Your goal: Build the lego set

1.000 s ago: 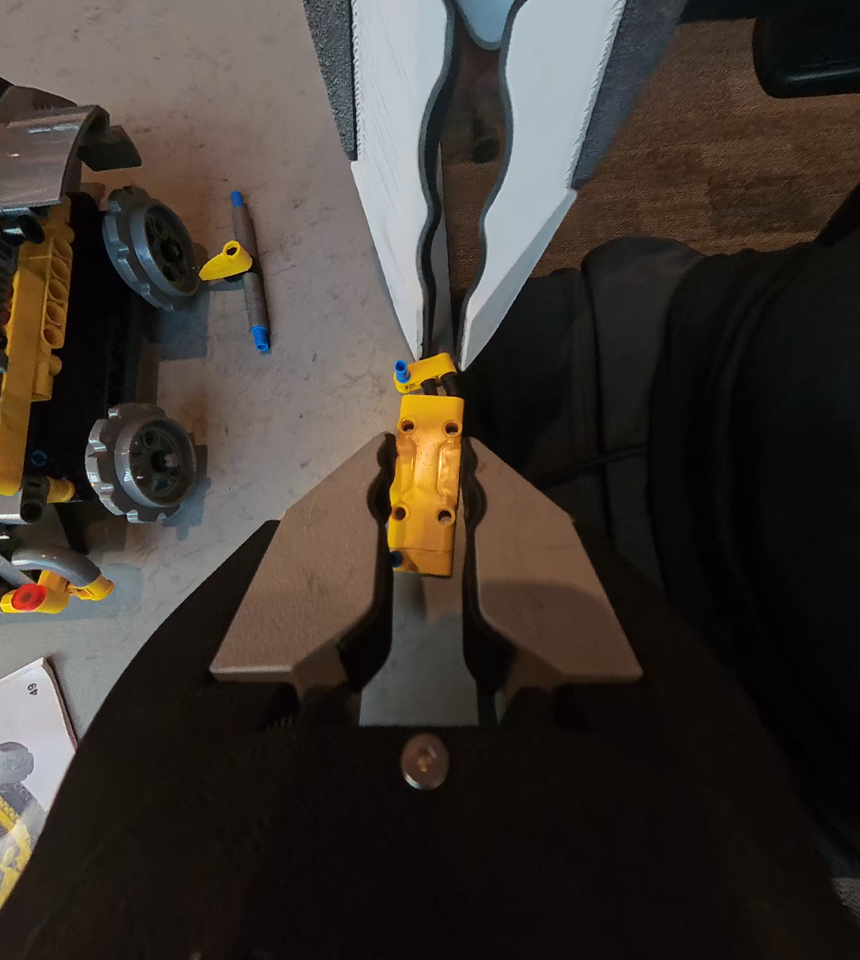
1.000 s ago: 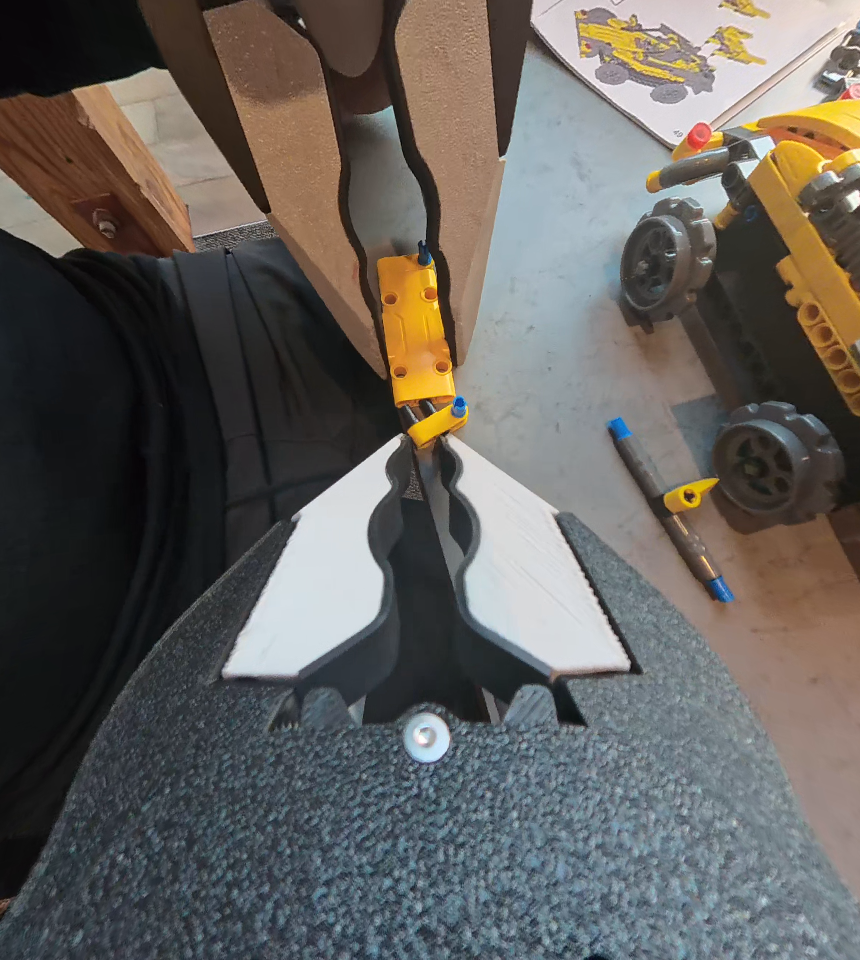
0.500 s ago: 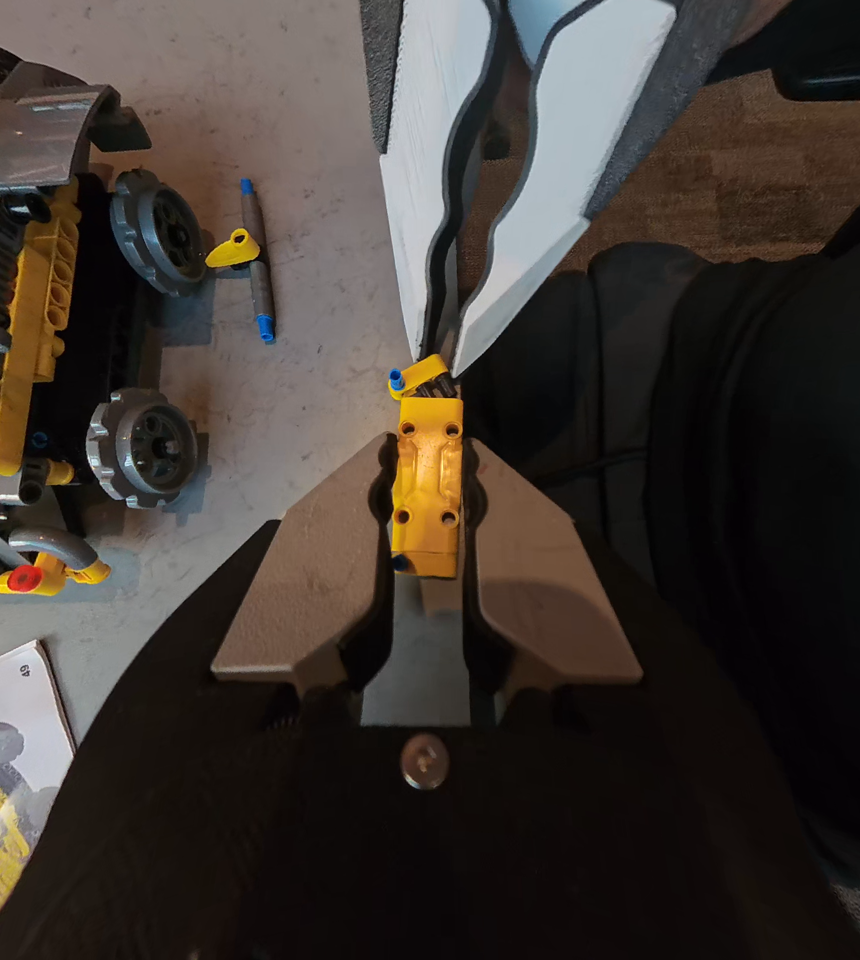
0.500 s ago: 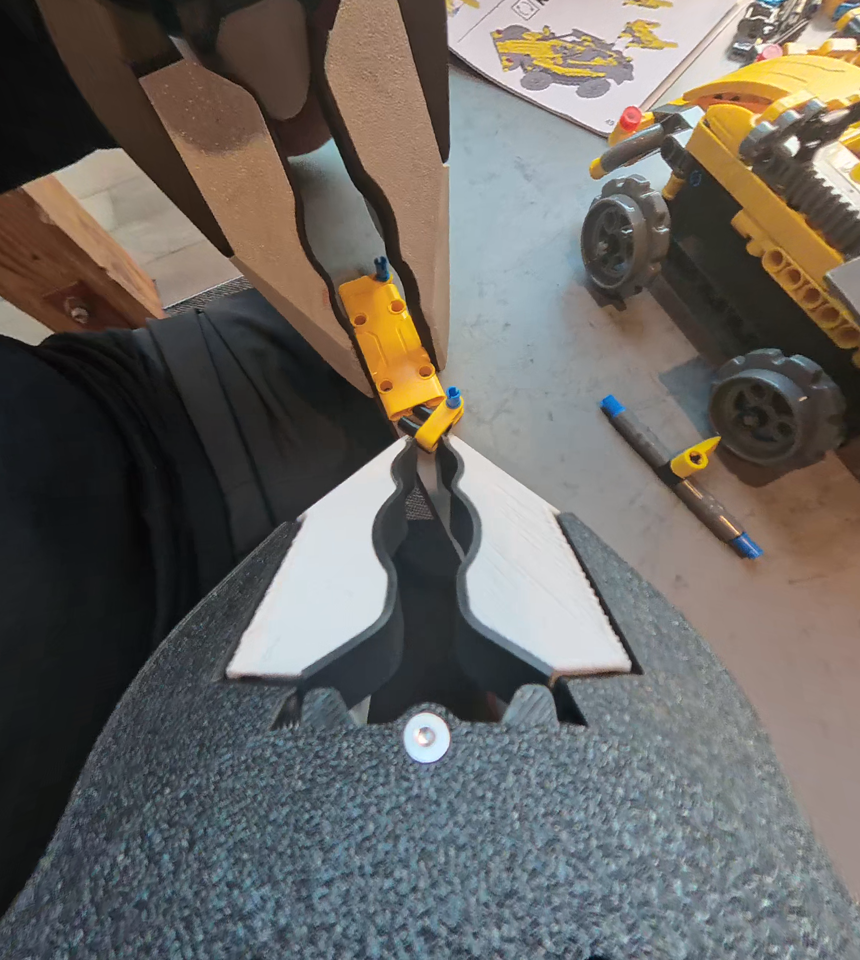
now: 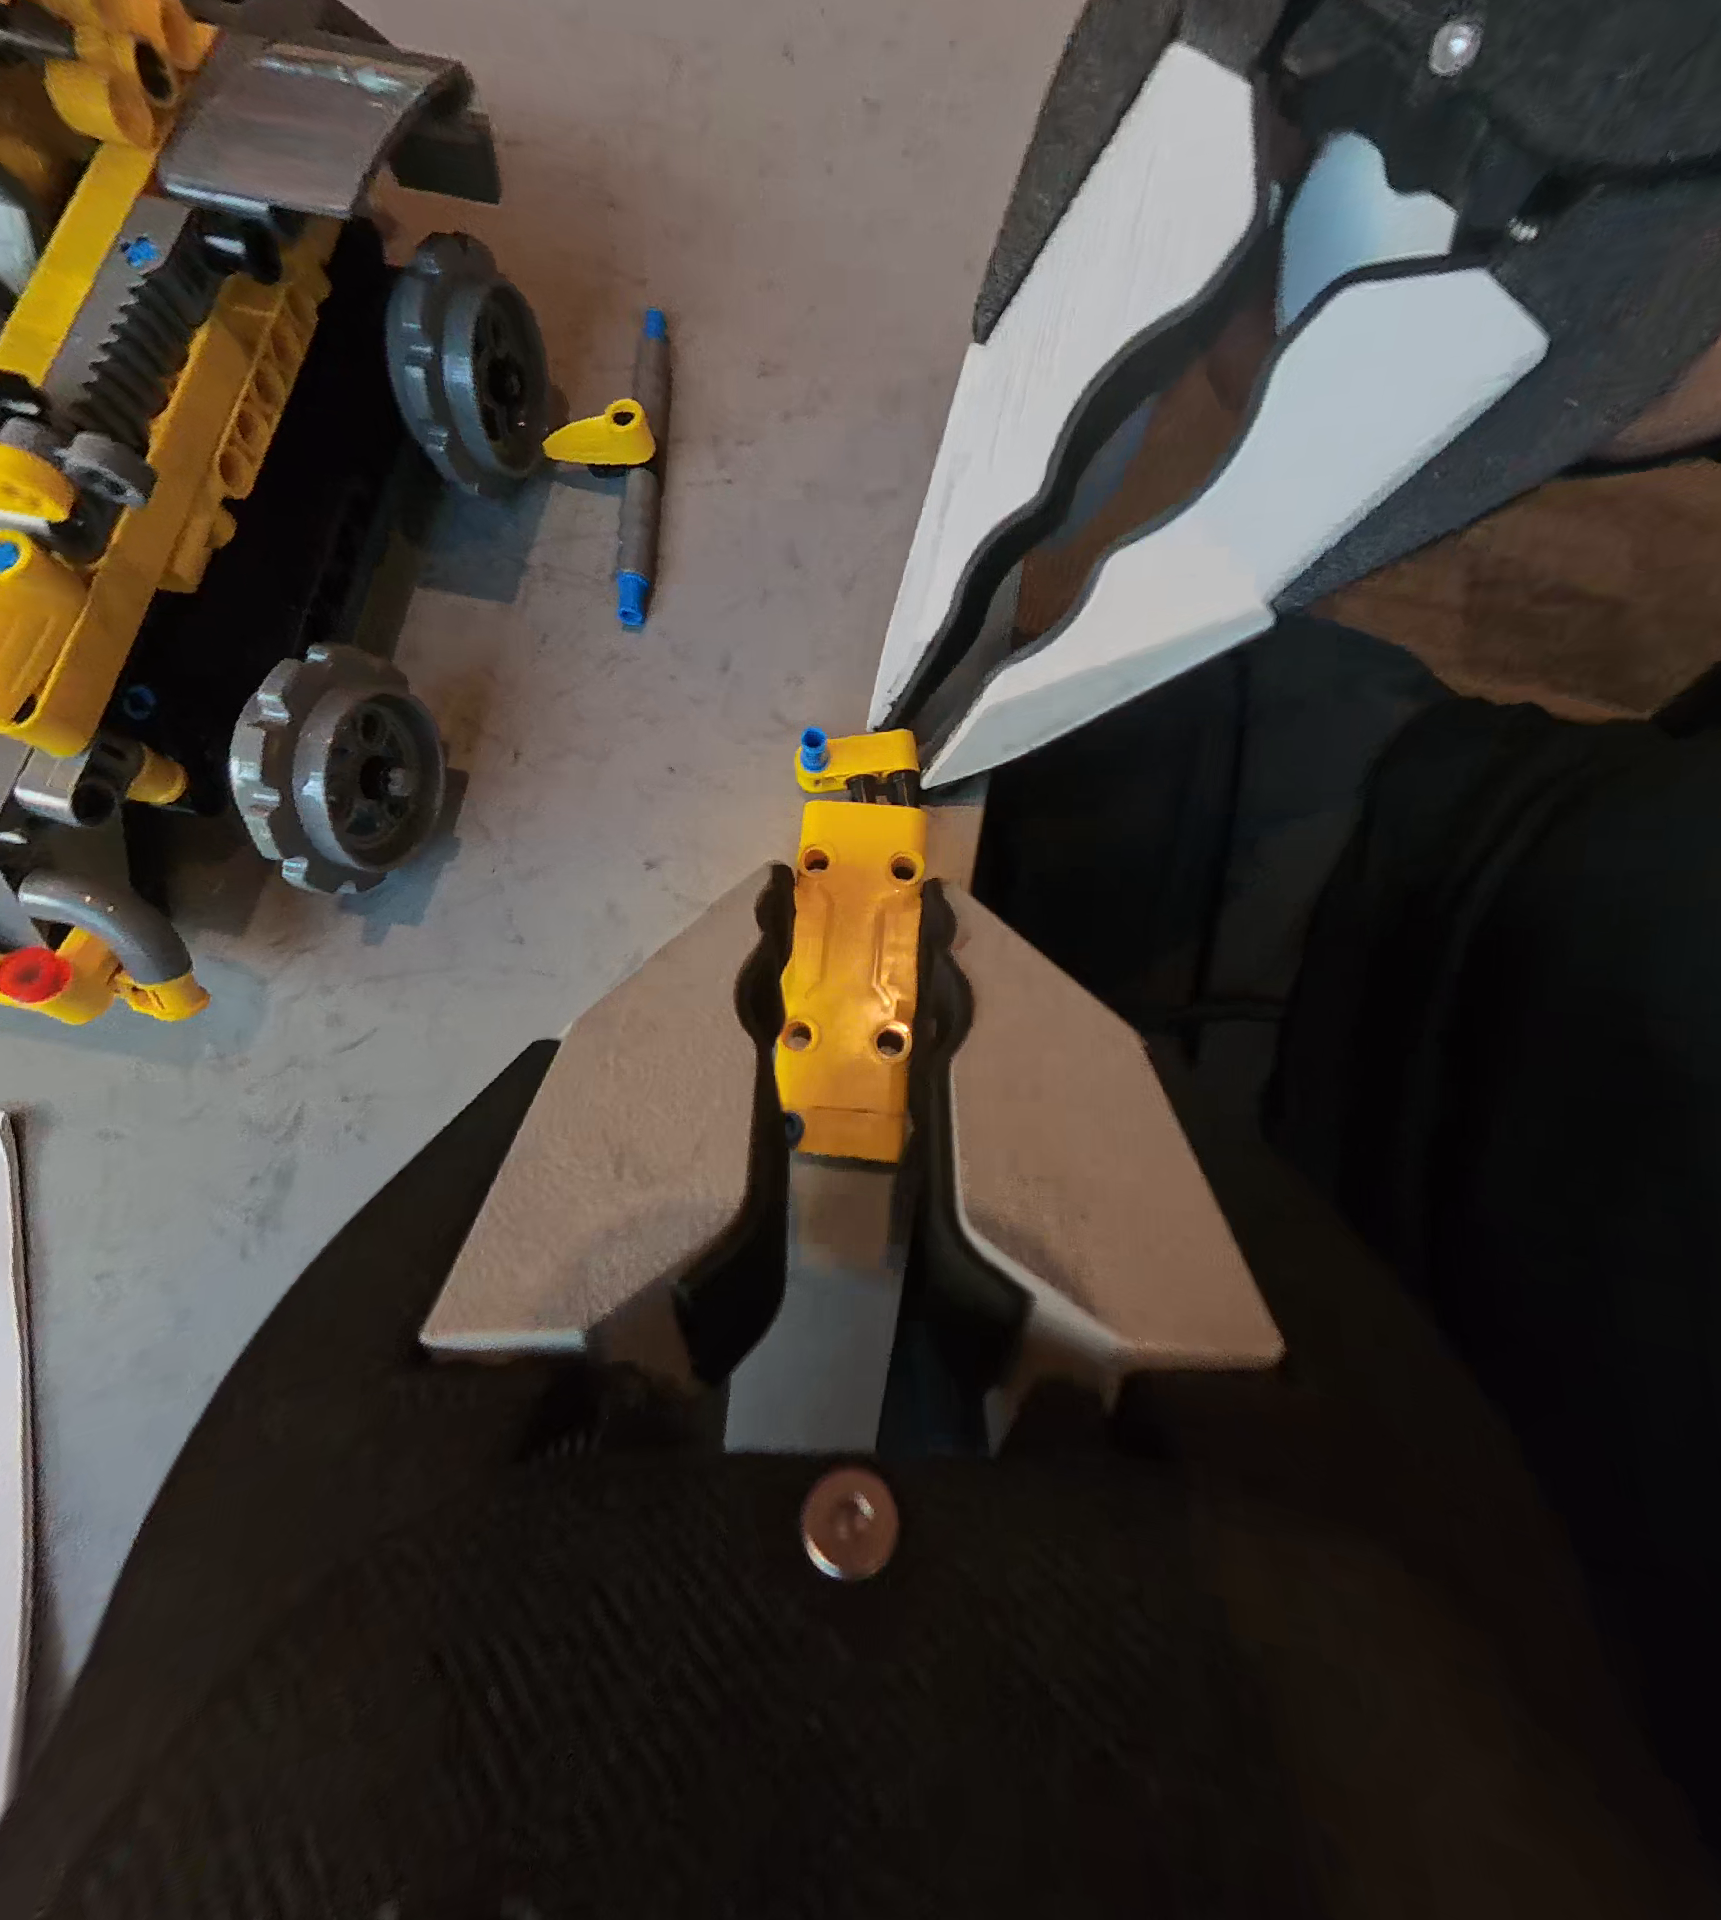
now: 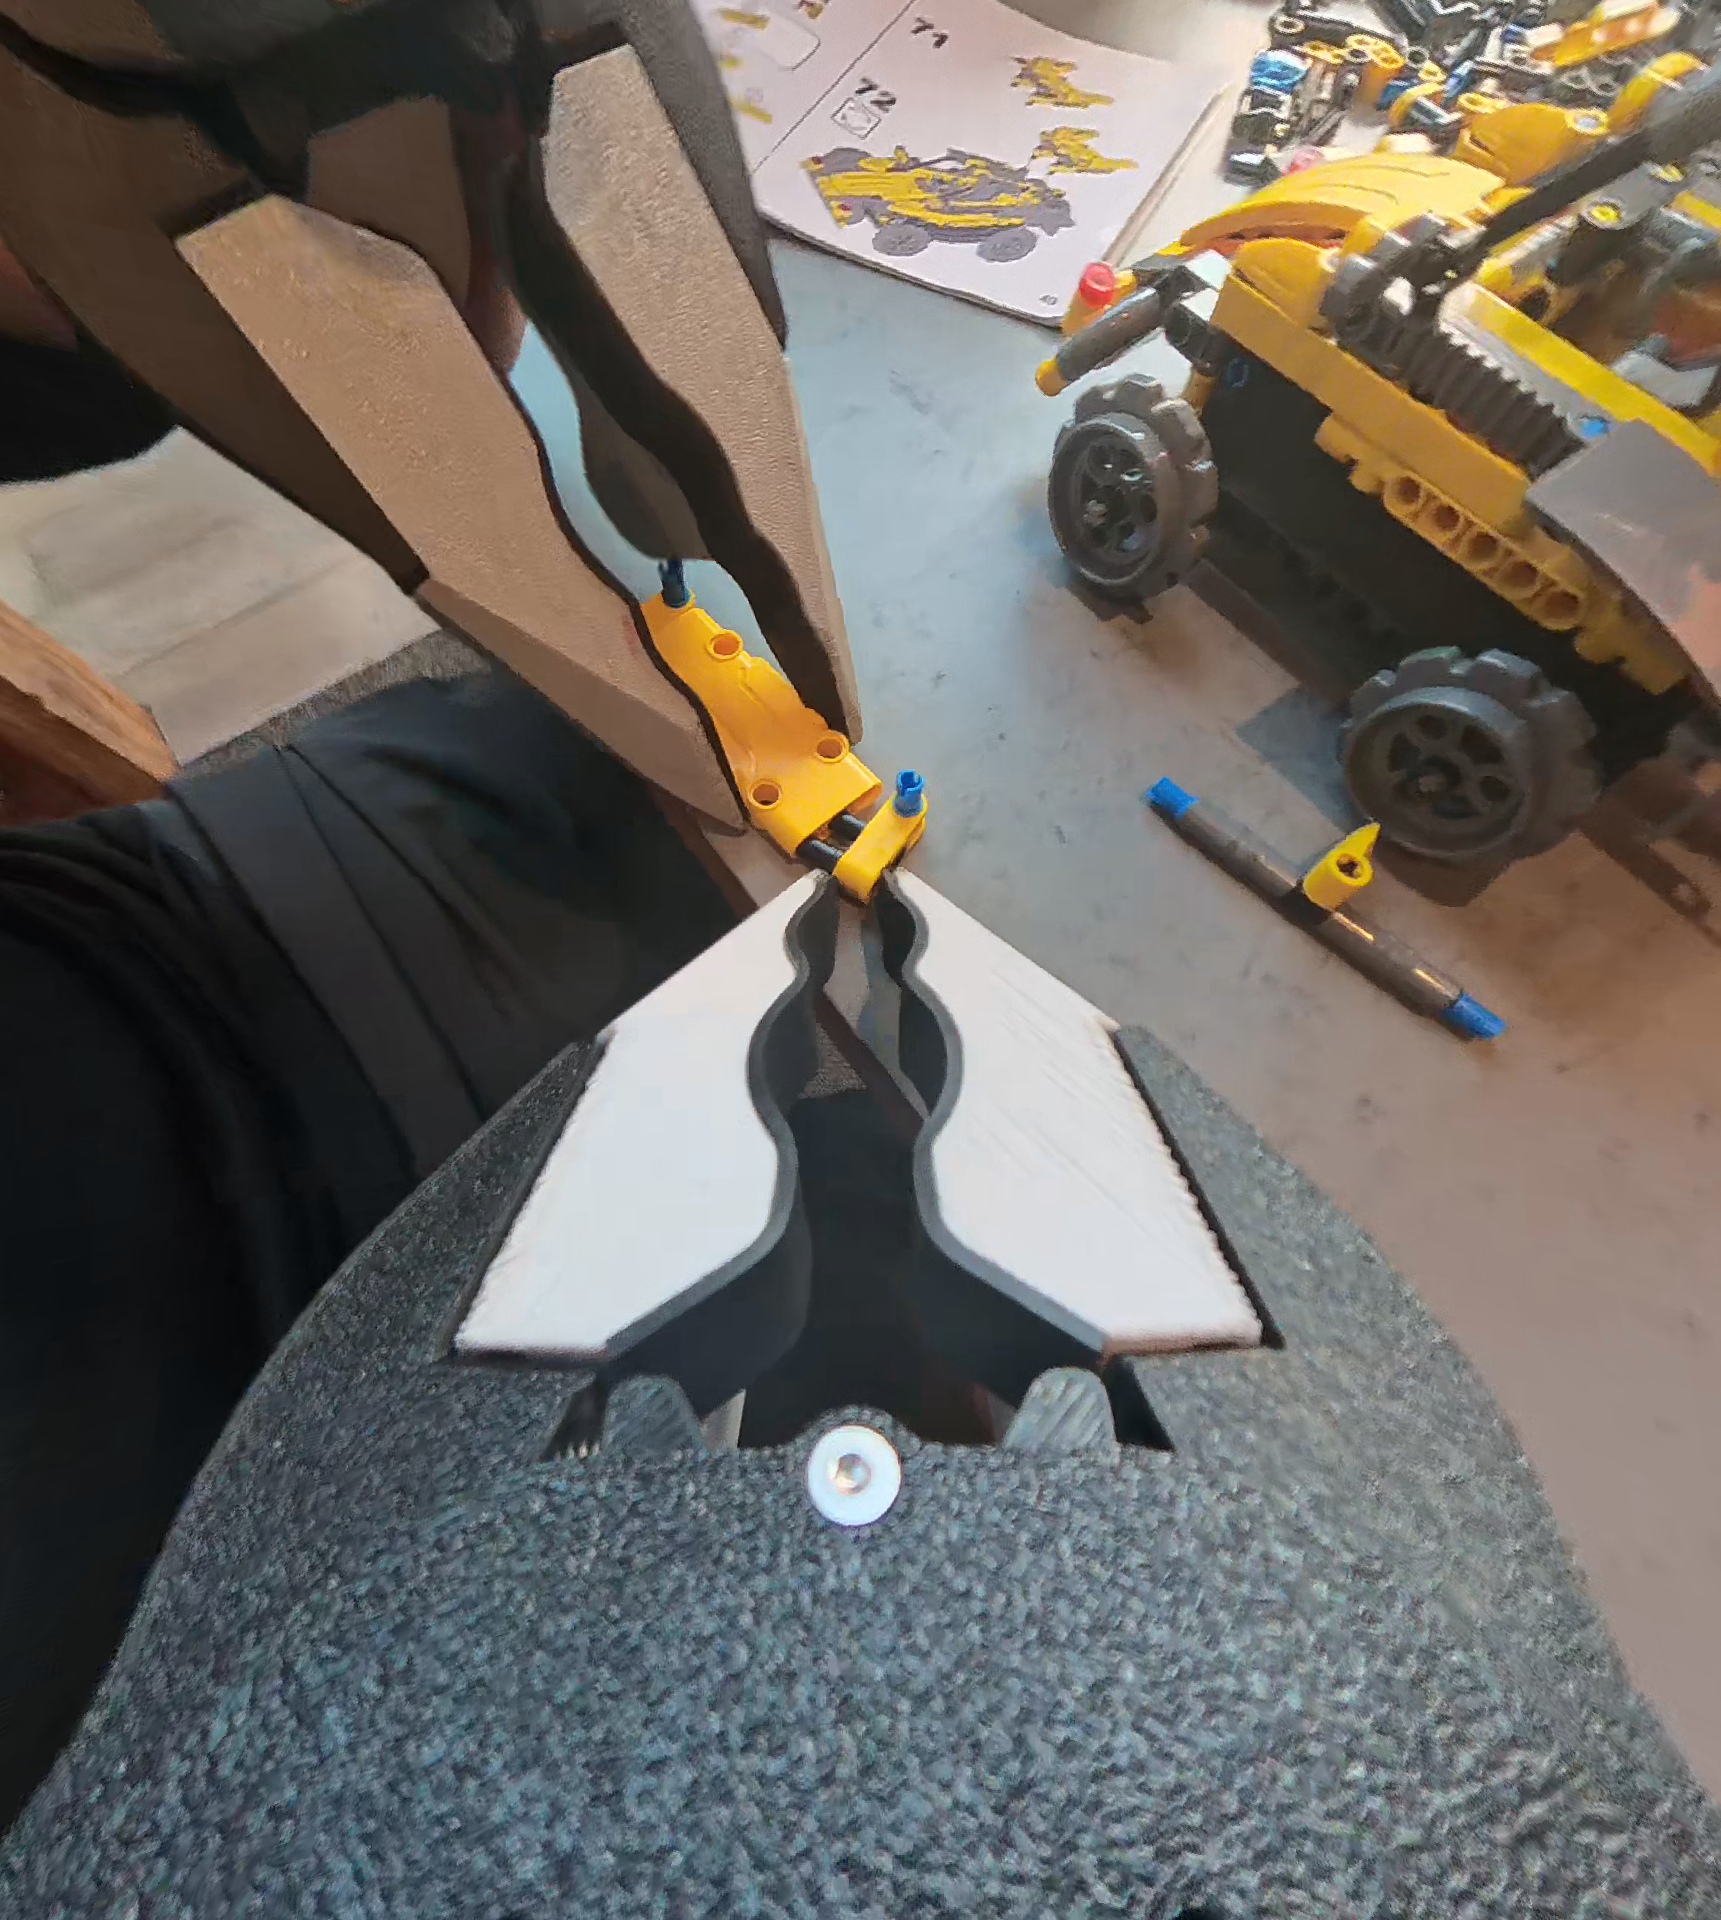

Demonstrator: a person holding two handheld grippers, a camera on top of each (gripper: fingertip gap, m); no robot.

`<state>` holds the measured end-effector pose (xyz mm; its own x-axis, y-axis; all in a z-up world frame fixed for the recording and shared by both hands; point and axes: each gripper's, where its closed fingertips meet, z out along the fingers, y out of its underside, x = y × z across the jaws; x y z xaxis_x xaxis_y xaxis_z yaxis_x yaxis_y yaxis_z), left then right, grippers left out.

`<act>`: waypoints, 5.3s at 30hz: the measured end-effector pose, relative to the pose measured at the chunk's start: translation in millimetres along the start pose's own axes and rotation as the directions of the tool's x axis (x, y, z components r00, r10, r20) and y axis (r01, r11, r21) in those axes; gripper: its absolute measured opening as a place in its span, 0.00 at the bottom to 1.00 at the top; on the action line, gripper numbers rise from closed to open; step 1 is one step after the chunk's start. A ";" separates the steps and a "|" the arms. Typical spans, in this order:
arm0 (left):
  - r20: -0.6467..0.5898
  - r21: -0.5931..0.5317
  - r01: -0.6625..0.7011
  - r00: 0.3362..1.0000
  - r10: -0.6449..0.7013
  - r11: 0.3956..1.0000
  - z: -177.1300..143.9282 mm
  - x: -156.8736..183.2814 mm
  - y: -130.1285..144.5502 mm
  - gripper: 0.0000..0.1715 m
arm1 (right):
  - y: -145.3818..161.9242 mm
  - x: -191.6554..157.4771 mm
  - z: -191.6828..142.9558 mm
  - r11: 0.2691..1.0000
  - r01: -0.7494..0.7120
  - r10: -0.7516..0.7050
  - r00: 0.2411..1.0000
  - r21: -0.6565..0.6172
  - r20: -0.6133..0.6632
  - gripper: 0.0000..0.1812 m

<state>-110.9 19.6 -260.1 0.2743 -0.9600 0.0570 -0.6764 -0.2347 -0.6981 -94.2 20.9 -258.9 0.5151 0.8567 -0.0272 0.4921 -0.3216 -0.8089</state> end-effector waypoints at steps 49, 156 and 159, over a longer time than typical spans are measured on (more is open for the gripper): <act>0.124 0.115 0.048 0.990 -0.062 0.992 -5.0 -8.9 2.1 0.12 | -3.6 0.4 5.7 1.000 -0.014 0.015 0.998 -0.011 0.055 0.00; -0.025 0.328 -0.122 0.990 0.138 0.937 -42.3 13.0 -22.1 0.02 | -54.2 -28.8 -11.0 0.972 0.183 -0.218 0.934 0.147 0.282 0.06; -0.006 0.276 -0.094 0.995 0.100 0.956 -38.1 6.5 -15.4 0.03 | -53.9 -26.8 -4.1 0.976 0.204 -0.219 0.932 0.083 0.288 0.05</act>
<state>-124.8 11.2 -221.8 0.2017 -0.9794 -0.0087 -0.4837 -0.0918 -0.8704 -131.6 13.6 -212.1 0.1703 0.9852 -0.0172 0.5264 -0.1057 -0.8437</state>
